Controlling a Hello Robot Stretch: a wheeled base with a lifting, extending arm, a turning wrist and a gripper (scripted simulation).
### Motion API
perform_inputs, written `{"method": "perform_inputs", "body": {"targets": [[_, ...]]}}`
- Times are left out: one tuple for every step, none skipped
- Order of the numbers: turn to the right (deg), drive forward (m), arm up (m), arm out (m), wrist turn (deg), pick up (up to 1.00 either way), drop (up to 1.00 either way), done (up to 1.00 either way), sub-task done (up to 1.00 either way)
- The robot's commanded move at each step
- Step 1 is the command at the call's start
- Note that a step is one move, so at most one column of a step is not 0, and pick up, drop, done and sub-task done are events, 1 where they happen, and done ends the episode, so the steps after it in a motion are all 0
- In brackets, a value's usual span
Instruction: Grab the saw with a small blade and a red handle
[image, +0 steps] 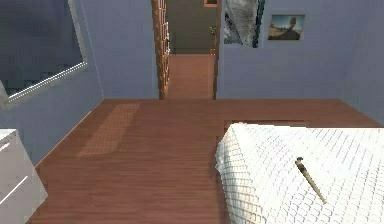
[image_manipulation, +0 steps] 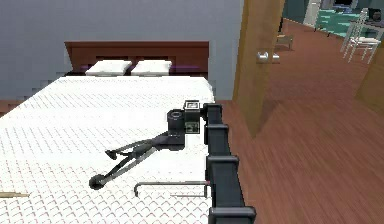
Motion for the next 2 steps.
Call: {"method": "perform_inputs", "body": {"targets": [[0.0,0.0,0.0,0.0,45.0,0.0,0.0,0.0,0.0],[0.0,0.0,0.0,0.0,36.0,0.0,0.0,0.0,0.0]]}}
